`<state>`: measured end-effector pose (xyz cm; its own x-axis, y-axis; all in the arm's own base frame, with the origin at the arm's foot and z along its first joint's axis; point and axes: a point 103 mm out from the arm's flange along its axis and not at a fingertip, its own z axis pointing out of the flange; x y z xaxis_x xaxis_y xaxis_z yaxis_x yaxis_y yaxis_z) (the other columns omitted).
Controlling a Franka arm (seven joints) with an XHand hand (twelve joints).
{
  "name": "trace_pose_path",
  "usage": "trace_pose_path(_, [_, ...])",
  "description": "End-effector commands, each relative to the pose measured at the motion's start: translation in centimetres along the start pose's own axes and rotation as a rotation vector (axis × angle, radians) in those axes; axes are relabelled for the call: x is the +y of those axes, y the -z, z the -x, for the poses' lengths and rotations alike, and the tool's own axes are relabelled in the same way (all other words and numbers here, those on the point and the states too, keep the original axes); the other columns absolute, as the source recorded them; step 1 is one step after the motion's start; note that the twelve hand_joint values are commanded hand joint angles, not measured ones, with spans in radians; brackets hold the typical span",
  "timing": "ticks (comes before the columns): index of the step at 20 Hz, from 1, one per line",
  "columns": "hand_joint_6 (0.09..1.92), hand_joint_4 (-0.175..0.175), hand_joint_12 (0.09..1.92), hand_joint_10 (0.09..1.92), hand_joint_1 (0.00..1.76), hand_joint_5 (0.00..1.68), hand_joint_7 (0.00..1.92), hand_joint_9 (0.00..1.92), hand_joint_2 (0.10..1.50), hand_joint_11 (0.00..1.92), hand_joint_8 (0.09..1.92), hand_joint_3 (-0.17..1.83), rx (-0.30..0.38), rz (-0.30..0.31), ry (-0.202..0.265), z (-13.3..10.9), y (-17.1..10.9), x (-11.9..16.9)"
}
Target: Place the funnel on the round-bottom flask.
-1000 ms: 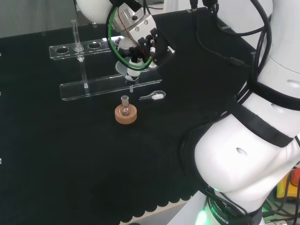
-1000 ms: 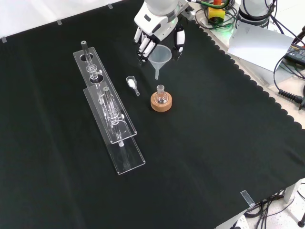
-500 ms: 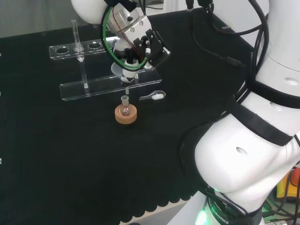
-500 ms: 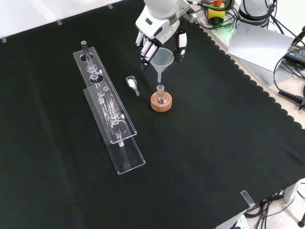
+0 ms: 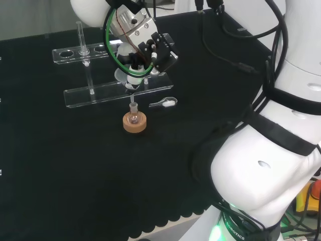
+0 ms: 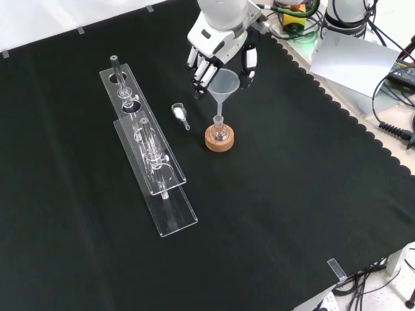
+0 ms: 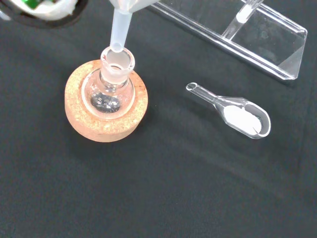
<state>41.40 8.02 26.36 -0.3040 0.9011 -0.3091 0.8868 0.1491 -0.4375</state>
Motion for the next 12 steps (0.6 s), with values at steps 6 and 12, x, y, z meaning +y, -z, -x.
trace_pose_path(6, [0.84, -0.031, 1.07, 0.38, 0.90, 0.72, 0.70, 1.17, 0.75, 0.83, 0.73, 0.63, -0.003, -0.036, -0.007, 0.28, -1.14, 0.75])
trace_pose_path(12, [0.84, -0.032, 1.07, 0.38, 0.90, 0.72, 0.69, 1.17, 0.75, 0.83, 0.73, 0.63, 0.005, -0.036, -0.003, 0.33, -1.42, 1.06])
